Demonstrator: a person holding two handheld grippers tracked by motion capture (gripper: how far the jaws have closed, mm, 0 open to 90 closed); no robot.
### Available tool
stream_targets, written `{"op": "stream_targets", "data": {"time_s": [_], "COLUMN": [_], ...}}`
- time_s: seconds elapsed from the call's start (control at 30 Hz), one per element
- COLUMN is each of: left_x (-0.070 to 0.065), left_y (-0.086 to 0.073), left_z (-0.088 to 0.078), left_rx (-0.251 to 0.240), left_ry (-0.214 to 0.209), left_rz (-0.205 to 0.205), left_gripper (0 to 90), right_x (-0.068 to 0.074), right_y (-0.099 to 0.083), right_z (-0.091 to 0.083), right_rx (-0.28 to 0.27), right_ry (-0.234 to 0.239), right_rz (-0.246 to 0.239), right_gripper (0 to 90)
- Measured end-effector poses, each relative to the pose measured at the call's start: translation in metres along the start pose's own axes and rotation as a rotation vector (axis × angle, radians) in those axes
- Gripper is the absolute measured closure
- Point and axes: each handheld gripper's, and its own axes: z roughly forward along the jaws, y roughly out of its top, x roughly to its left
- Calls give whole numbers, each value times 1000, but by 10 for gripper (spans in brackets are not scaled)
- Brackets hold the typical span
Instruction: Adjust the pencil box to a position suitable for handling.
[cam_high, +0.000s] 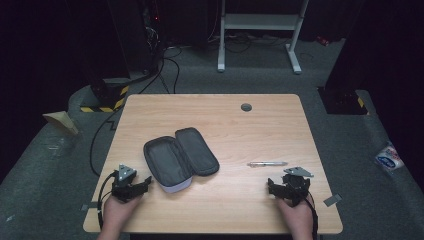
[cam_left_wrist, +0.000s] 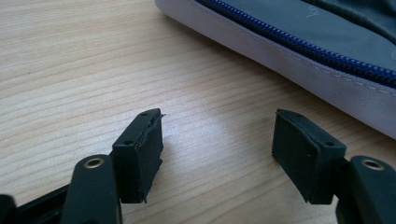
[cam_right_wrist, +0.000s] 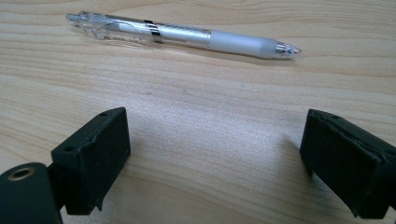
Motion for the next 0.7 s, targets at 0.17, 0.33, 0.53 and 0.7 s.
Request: {"op": "stream_targets", "data": {"time_s": [0.17, 0.33, 0.53, 0.7], "left_x": [-1, -1, 1, 5], "left_y": [0, 0, 2, 4], "left_z": [0, 0, -2, -6], "left_rx": [0, -1, 16, 6], "left_ry": [-1, 0, -8, -34], "left_rz": [-3, -1, 2, -30], "left_gripper": [337, 328, 369, 402], "right_x": [0, 0, 0, 0], "right_y": [0, 0, 0, 0], "right_z": [0, 0, 0, 0], "right_rx": [1, -1, -1, -1], "right_ry": [0, 4, 6, 17], "right_rz": [5, -6, -7, -15], "right_gripper": [80, 80, 80, 79]}}
